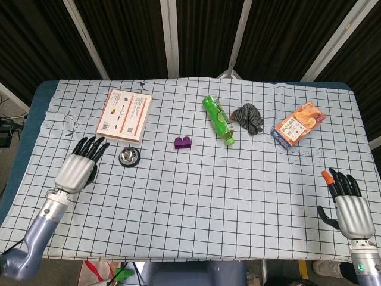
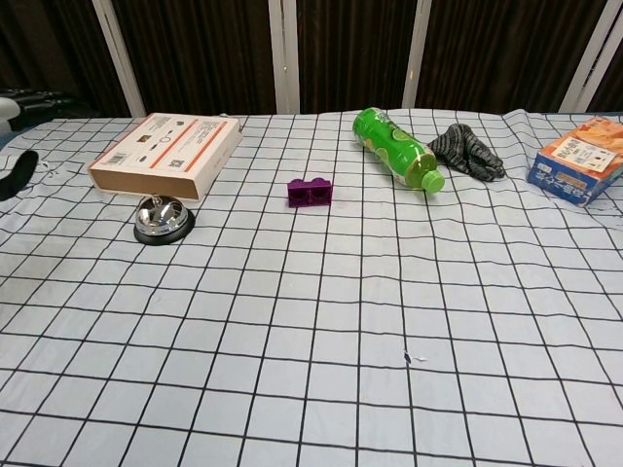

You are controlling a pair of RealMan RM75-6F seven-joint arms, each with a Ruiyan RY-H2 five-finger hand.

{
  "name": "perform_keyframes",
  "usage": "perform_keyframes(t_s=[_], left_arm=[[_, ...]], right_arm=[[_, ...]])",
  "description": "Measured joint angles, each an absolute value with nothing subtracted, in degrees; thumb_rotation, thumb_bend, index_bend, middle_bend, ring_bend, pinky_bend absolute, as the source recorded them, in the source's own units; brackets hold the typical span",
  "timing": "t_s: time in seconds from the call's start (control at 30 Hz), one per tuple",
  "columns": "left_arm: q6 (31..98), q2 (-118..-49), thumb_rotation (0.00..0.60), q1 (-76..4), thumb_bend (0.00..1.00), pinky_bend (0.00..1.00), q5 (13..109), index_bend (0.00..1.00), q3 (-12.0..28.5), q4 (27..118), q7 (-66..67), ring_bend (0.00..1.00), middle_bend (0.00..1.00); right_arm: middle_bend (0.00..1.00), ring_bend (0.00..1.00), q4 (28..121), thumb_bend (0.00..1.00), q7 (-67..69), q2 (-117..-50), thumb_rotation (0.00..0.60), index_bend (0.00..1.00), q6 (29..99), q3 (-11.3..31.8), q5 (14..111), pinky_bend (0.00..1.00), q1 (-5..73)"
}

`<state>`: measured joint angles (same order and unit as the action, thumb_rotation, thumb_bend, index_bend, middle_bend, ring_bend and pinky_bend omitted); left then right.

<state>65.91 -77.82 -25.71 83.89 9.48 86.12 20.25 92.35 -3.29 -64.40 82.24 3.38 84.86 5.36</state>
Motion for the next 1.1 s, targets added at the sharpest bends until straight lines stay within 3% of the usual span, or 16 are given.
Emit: perform_keyframes(t_s=[0.63,1.1], left_arm=[[60.1,-92.7,0.6,-34.4,0.97,0.05,81.2,0.0,10.3,70.0,19.2,0.0,0.0],[60.6,-102.4,0.6,-37.3,0.97,0.04,82.7,0.0,8.1,55.5,12.6,0.0,0.0]], right_arm=[[0.0,0.0,91.7,0.39,-0.1,-63.5,0.6,0.08,82.1,3.8,84.1,0.0,5.3],[0.0,0.0,91.3,0.39,2.3,-63.0,0.6,0.08,82.4,3.9,84.2,0.0,5.0]])
